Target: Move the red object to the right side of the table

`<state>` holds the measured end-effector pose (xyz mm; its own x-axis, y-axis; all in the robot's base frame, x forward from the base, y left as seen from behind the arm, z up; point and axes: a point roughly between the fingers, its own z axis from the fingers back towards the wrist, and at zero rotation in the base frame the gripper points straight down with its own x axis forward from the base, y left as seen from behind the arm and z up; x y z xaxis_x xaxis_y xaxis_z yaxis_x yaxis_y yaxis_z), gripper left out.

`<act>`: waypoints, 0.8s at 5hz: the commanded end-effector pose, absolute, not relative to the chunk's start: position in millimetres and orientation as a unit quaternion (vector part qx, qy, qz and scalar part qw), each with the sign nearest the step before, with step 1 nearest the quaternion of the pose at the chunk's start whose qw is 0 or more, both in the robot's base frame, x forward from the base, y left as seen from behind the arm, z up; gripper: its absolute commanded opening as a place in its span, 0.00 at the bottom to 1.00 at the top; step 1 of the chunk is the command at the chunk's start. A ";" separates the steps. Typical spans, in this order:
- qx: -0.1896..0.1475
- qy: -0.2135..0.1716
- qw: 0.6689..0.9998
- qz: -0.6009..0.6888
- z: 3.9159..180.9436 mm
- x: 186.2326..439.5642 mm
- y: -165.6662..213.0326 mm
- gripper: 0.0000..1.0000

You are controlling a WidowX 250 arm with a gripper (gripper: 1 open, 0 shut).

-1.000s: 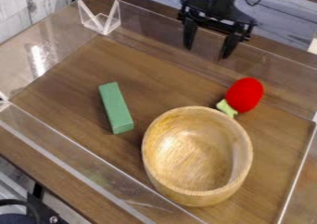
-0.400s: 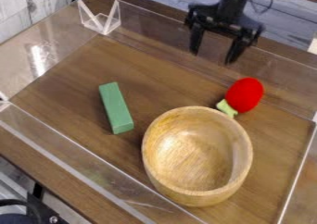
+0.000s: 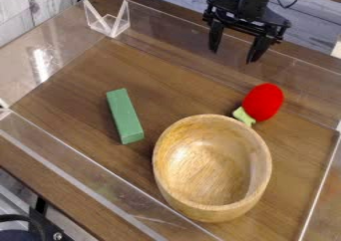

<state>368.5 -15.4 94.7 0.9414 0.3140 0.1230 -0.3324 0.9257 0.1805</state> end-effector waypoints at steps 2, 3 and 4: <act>0.093 -0.075 0.980 0.157 118.2 369.9 3.1 1.00; 0.093 -0.078 0.982 0.144 120.8 368.9 11.4 0.00; 0.087 -0.083 0.986 0.115 110.5 367.7 21.4 1.00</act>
